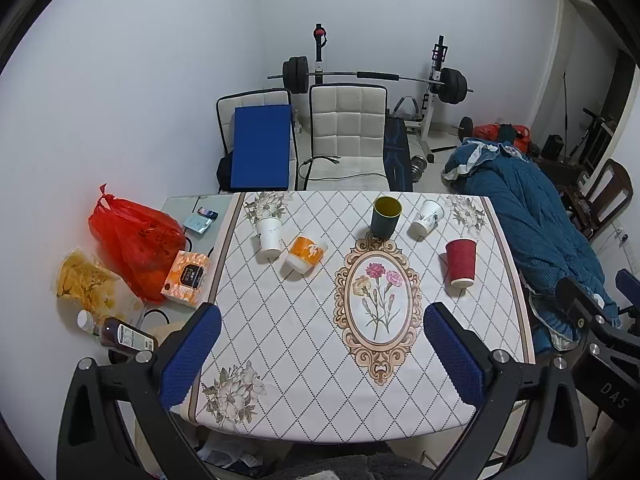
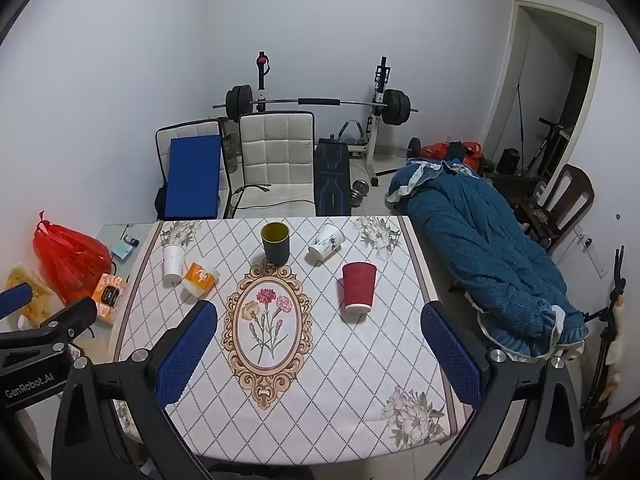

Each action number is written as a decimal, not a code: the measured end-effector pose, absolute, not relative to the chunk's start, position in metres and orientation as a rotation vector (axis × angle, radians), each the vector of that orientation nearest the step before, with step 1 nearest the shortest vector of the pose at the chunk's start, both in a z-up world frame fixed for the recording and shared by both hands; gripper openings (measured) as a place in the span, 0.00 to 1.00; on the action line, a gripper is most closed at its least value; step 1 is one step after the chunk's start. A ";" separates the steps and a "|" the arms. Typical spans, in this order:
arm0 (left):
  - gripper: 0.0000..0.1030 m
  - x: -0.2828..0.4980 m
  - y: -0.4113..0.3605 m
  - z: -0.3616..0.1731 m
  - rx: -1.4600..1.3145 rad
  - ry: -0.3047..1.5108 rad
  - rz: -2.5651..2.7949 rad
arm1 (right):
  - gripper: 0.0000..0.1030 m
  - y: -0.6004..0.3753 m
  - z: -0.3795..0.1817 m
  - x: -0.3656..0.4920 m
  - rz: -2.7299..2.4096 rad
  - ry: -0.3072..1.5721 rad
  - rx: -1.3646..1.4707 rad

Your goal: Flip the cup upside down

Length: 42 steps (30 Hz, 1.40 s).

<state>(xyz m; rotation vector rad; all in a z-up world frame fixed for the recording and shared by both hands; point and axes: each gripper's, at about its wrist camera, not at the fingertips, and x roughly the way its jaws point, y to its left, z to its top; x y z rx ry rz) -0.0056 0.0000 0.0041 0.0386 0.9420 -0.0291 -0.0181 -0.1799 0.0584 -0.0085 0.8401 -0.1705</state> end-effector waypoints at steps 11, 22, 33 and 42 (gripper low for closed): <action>1.00 -0.004 -0.002 0.006 0.036 0.945 -0.029 | 1.00 -0.179 0.059 -0.016 -0.171 0.841 -0.011; 1.00 -0.003 -0.006 0.007 0.038 0.943 -0.030 | 1.00 -0.180 0.059 -0.016 -0.167 0.841 -0.011; 1.00 -0.002 -0.010 0.008 0.040 0.943 -0.030 | 1.00 -0.178 0.058 -0.017 -0.167 0.842 -0.005; 1.00 -0.002 -0.011 0.008 0.040 0.943 -0.030 | 1.00 -0.179 0.058 -0.017 -0.164 0.845 -0.003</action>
